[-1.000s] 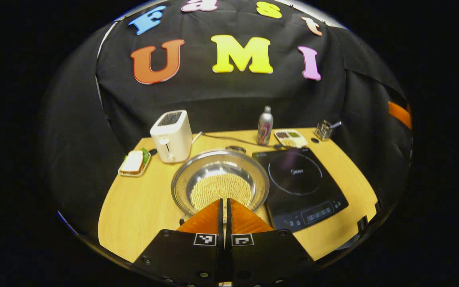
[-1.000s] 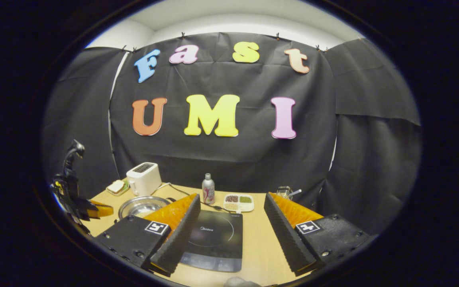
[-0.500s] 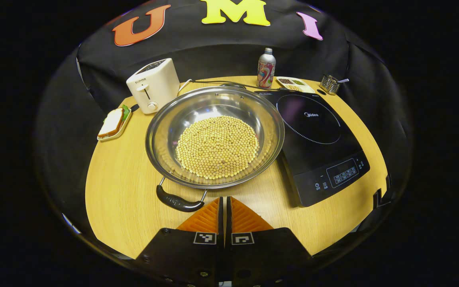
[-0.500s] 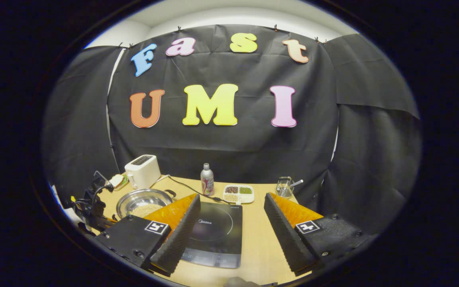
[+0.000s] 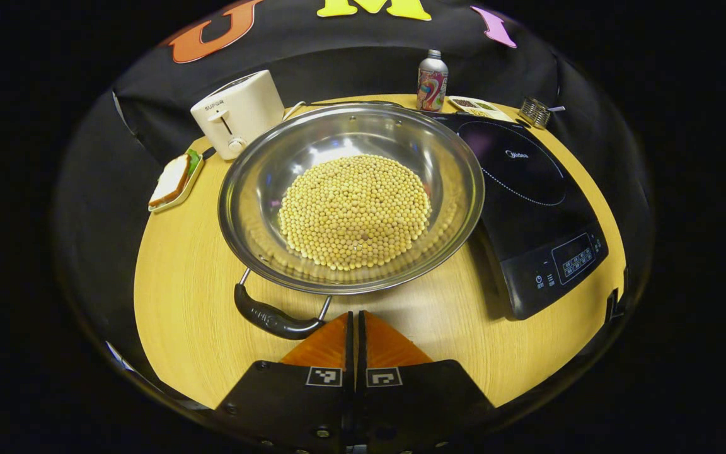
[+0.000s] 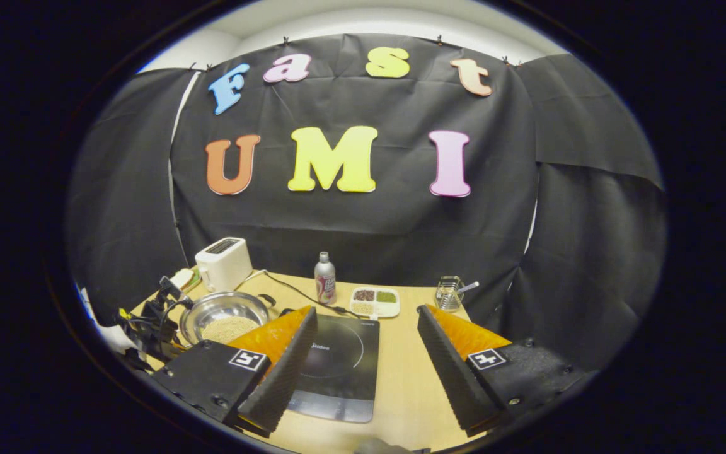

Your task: First push the handle of the pot to place it horizontally, then grasp the pot with both hands and set it on the induction cooktop.

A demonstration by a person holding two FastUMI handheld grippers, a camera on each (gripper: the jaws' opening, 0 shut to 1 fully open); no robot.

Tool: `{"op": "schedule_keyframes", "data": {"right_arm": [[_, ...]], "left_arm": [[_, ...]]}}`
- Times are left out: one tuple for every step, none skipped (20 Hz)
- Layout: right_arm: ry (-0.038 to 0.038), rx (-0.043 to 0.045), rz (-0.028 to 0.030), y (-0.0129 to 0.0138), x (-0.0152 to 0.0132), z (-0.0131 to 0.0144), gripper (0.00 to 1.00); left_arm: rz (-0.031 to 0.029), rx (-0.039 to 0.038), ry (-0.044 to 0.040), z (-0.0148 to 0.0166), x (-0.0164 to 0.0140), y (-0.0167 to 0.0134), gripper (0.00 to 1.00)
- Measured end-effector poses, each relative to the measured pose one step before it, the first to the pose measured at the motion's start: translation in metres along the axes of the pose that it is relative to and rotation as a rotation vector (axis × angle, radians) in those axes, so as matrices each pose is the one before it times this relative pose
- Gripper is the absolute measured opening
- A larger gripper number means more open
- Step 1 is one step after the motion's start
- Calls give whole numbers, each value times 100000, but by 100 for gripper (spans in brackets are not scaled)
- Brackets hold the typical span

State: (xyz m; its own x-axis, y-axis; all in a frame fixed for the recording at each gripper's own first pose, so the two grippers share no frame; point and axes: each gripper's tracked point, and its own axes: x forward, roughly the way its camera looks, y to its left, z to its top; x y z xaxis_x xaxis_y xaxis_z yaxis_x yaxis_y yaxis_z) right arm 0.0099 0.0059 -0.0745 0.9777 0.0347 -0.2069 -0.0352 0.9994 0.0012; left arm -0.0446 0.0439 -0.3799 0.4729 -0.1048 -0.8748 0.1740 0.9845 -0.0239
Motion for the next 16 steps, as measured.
{"op": "schedule_keyframes", "data": {"right_arm": [[92,142,-227,-135,10,65,97],[175,134,-258,-109,21,-141,97],[227,95,-198,-14,-12,2,97],[306,216,-146,-34,14,-117,97],[324,171,-117,61,-16,-59,97],[-40,35,-7,-35,-18,12,97],[-299,-56,-328,-44,-7,222,97],[-241,-114,-49,62,24,92,97],[-39,-185,131,79,27,66,97],[125,-318,59,79,75,-5,97],[174,-256,83,77,7,54,97],[-40,-1,73,116,-10,31,97],[59,-1,108,151,31,106,97],[242,-88,127,147,98,-52,97],[140,-146,104,168,-11,53,97],[5,-292,45,110,22,-5,97]], "left_arm": [[697,-696,-200,-40,71,289,0],[602,-717,26,-13,52,364,0],[613,-789,120,-193,113,413,10],[655,-835,296,-152,55,406,10],[579,-833,140,-112,4,397,10],[485,-969,-504,-22,12,414,0],[700,-893,-16,78,60,512,10],[1227,-1366,-230,-12,54,665,0],[554,-1479,-16,16,72,518,0],[391,-1704,64,78,2,519,0],[279,-1703,-431,221,167,454,10],[574,-1310,-290,191,73,567,0],[528,-684,40,56,106,472,0],[123,-914,77,18,165,427,10],[22,-1193,-374,175,-1,244,0],[67,-1141,-52,124,91,248,0]]}}
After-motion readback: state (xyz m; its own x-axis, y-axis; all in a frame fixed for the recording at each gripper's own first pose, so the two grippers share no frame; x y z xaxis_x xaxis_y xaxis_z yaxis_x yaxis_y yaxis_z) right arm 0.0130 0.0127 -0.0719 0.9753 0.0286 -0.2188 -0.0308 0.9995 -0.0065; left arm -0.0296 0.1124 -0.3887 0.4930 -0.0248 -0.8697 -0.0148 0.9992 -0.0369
